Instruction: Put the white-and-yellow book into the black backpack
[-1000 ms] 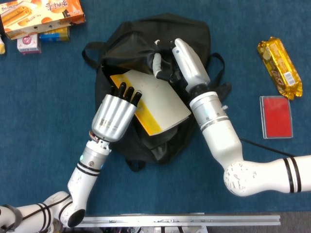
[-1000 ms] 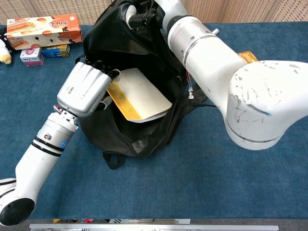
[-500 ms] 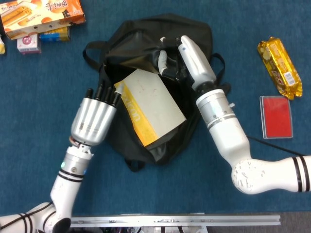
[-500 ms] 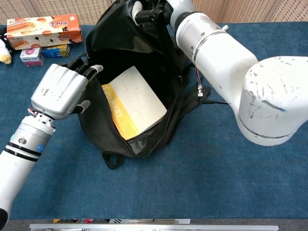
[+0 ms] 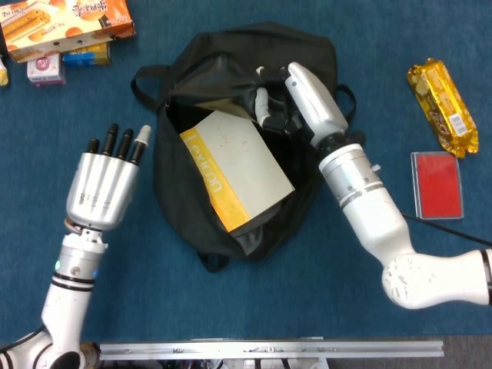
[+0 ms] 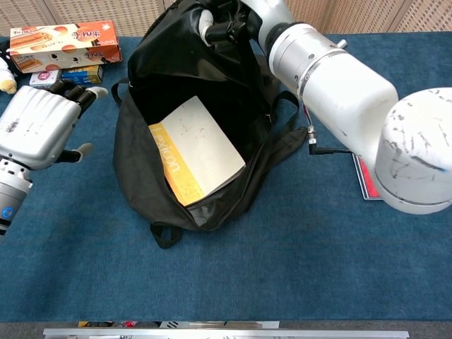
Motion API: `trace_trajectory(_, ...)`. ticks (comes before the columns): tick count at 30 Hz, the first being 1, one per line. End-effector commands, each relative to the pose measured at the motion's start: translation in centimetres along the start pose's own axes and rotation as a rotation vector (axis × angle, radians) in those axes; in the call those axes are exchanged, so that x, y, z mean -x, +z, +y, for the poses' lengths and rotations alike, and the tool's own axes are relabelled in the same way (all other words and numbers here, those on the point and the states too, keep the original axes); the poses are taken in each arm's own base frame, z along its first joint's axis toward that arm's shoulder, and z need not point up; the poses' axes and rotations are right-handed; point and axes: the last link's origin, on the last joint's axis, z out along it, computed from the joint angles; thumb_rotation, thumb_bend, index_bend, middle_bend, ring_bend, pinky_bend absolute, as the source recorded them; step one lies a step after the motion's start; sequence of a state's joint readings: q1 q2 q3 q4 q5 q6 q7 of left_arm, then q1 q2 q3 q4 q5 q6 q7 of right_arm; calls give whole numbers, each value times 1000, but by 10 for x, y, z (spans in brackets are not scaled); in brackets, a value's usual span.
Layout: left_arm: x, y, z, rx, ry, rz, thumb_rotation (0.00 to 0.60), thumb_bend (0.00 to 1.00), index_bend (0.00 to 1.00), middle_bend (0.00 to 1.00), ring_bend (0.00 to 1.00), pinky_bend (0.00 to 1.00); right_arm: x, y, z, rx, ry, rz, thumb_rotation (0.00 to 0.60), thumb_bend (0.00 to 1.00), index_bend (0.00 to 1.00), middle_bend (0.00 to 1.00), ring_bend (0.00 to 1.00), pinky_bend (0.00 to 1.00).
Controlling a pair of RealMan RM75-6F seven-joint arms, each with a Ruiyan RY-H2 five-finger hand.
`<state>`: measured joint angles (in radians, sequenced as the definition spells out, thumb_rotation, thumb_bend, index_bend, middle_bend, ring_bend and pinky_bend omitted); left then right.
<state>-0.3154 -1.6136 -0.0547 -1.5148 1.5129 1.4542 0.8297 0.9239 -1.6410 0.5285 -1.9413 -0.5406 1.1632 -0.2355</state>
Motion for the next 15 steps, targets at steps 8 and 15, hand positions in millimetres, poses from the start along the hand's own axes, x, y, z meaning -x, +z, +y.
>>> trace_trajectory(8,-3,-2,-22,-57,-17,-21,600,195,177,305,227,504,-5,-14,9,-24,-90,-94,600,299,226,231,123,273)
trace_trajectory(15,-6,-1,-31,-78,-24,-25,600,195,175,299,228,497,-13,-22,16,-25,-171,-109,600,18,21,127,17,114)
